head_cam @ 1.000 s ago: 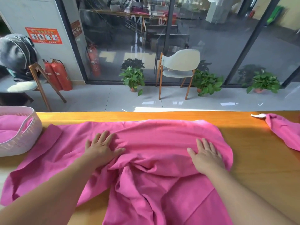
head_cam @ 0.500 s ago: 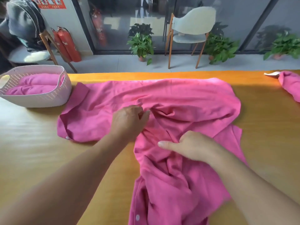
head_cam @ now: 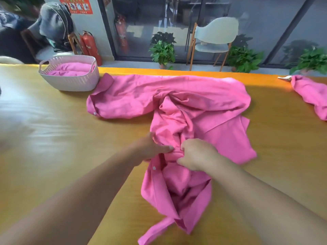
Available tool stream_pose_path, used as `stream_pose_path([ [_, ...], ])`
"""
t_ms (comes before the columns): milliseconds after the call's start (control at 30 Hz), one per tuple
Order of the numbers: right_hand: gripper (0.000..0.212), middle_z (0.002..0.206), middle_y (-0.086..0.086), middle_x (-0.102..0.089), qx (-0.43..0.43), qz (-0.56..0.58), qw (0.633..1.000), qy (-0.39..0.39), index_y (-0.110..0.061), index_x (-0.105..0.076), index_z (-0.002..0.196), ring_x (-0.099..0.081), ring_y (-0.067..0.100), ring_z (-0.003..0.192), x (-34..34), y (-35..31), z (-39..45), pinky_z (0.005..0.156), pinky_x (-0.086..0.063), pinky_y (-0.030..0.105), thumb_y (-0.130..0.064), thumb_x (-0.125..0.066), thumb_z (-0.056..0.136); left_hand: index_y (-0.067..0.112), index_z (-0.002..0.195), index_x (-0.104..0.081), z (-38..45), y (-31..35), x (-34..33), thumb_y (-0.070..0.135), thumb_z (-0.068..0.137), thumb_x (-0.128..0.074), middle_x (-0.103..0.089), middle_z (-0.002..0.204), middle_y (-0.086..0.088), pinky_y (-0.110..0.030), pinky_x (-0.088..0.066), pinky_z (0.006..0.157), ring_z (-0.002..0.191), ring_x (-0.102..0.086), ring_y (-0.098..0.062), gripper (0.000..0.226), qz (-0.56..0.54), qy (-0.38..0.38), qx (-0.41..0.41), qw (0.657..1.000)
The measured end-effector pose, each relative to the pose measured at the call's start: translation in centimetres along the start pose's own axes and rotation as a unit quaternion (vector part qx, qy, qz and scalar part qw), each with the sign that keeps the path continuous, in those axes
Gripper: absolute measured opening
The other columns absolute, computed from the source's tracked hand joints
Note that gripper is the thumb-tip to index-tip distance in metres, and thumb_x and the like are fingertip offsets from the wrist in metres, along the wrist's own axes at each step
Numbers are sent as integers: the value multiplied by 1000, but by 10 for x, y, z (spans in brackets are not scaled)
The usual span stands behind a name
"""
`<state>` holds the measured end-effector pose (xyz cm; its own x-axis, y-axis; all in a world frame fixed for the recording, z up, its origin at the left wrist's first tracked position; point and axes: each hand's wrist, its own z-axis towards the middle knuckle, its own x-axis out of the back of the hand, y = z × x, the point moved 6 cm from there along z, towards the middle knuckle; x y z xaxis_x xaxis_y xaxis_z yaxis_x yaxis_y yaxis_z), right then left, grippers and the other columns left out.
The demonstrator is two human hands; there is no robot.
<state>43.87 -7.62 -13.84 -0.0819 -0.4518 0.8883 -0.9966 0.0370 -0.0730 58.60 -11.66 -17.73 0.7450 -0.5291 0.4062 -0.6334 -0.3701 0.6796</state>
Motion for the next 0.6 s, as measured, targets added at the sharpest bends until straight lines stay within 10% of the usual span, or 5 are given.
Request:
stream_pose_path([
  [200,15,98,6,-69,24,171,963,208,-19,-66,90,-62,31,96,26,29,-27,72,-44,35,-32,-67,83,20,147,-31,-44,0,-3,-2,78,-75,-62,121,-16,-39,-56,81,84,-67,-23,85,-325,54,-17,944],
  [333,31,108,-1,-66,-12,301,903,306,-23,-63,114,-62,21,100,42,62,-46,83,-48,33,-37,-68,87,16,76,-58,-82,25,19,-5,80,-64,-52,80,-9,-28,-44,57,61,-51,-17,22,-397,76,-74,912],
  [433,22,99,-1,-62,5,313,871,379,-20,-62,100,-59,21,92,50,69,-72,77,-42,31,-40,-63,92,7,84,-58,-111,47,28,-2,87,-53,-47,74,-9,-19,-39,41,44,-42,-12,11,-485,104,-96,863],
  [600,80,61,3,-65,89,368,887,264,-9,-61,65,-62,20,65,47,35,-128,69,-49,41,-85,-39,77,-4,99,-58,-150,91,19,-12,90,-33,-56,89,-14,-19,-55,53,58,-59,-15,28,-587,81,-146,792],
])
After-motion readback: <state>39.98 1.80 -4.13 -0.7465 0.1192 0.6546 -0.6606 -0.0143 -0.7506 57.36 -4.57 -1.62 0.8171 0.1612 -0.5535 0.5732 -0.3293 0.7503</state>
